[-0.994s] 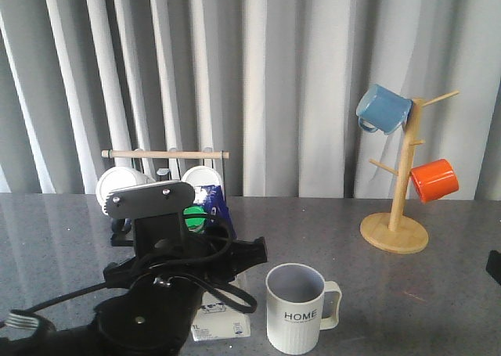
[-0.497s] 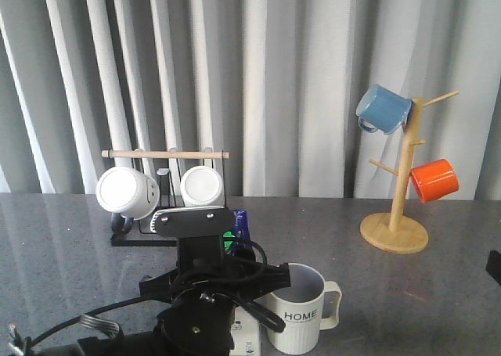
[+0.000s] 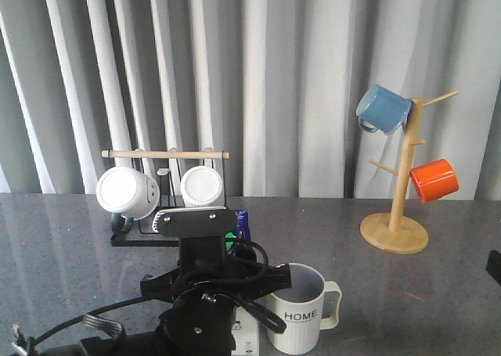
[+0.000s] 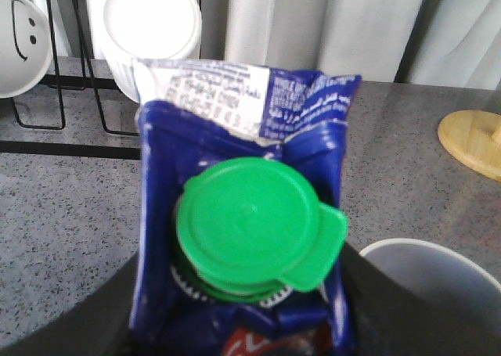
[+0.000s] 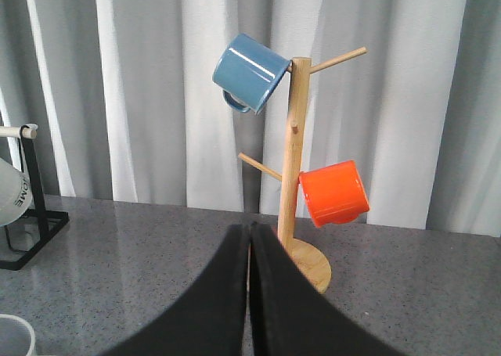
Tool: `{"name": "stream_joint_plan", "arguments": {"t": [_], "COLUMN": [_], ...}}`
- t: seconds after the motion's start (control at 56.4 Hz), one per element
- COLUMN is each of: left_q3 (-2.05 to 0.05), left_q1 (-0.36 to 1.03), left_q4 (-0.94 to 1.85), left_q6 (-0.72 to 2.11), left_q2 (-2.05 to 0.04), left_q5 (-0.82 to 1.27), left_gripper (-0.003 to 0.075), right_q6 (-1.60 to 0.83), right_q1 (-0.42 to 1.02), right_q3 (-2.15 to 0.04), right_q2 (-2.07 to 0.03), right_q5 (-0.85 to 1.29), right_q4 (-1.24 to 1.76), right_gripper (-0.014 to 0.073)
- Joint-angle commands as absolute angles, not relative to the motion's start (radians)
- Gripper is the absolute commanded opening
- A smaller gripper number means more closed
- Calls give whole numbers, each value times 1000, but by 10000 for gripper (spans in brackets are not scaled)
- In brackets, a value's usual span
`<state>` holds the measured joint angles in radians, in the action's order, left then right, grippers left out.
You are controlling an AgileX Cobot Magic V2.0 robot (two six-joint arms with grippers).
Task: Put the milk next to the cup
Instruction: 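Lower the carton onto the table beside the HOME mug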
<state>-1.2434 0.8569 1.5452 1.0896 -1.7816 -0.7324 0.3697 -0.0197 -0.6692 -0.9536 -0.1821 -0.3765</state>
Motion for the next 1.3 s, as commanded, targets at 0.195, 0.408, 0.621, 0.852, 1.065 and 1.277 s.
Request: {"name": "stream_joint_plan", "arguments": {"t": [0.195,0.408,0.621,0.852,1.065,1.277], "left_q3": [-1271,-1271,-1271,-1271,-1271,-1271], "left_q1": [860,860,860,860,860,861], "left_q4": [1507,1498,1498,1419,1398,1384], "left_q6": [1088,1086,1086,1087,1087,1087], "left_q2": [-1741,-1741,-1739,-1739,-1739,-1688], "left_q5": [-740,-746,-749,-748,-734,-727], "left_gripper": [253,254,398,718,720,711], "right_q6": [368,368,368,368,368,368], "right_q1": [-25,-25,-25,-25,-25,-25], "right_q3": [-702,-702,-702,-702,-702,-702], "right_q2": [-939,-939,-939,-939,-939,-939], "right_q5": [-248,-248,-248,-248,-248,-248], "right_q4": [-377,-377,-377,-377,-377,-377], "right_gripper": [-8,-8,-8,-8,-8,-8]}}
